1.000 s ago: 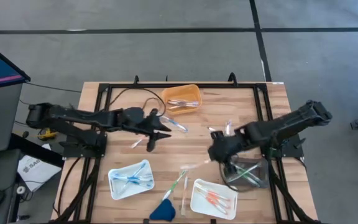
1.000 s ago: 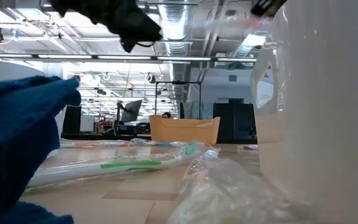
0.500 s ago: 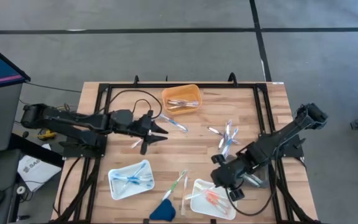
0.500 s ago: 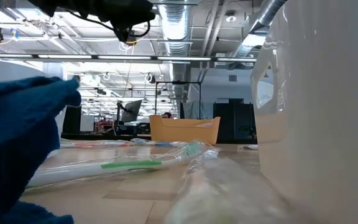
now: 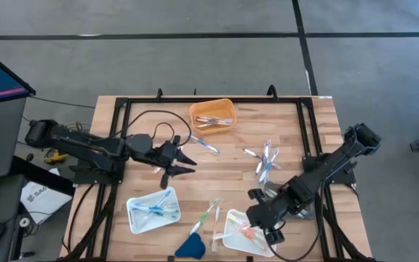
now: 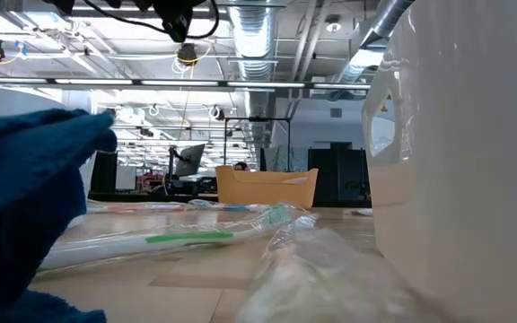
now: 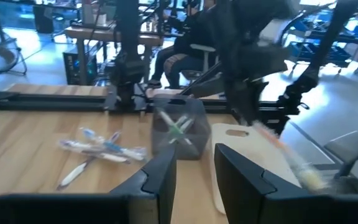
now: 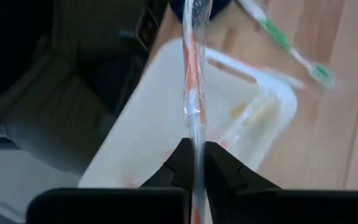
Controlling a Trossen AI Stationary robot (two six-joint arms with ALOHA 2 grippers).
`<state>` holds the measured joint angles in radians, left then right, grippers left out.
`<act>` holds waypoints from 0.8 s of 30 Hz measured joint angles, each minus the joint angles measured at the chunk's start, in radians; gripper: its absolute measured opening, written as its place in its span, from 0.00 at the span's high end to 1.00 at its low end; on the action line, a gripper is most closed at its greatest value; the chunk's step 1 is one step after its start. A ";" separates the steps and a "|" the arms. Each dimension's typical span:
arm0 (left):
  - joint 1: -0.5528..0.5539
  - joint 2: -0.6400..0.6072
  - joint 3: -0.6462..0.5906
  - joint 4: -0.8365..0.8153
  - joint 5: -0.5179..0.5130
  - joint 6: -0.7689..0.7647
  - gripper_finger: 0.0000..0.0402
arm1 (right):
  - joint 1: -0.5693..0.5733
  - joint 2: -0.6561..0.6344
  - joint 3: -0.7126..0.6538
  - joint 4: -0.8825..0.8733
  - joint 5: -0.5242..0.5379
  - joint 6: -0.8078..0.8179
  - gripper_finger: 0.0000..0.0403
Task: Pick & Place Toothbrushes
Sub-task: Put the orange toothbrush into the right white bin
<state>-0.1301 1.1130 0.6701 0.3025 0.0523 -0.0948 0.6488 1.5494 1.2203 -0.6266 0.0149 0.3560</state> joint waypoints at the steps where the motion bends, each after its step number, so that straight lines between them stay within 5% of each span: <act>1: -0.007 0.000 0.000 0.006 0.000 0.000 0.74 | 0.011 0.000 -0.001 -0.006 0.011 0.012 0.97; 10: -0.061 0.000 0.000 0.022 0.000 0.000 0.74 | 0.098 0.008 -0.044 0.036 0.115 0.146 0.97; 24: -0.090 0.001 0.000 0.046 -0.053 0.007 0.74 | 0.161 -0.029 -0.264 0.308 0.120 0.216 0.97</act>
<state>-0.2203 1.1143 0.6701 0.3486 -0.0007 -0.0879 0.8102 1.5199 0.9558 -0.3184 0.1350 0.5719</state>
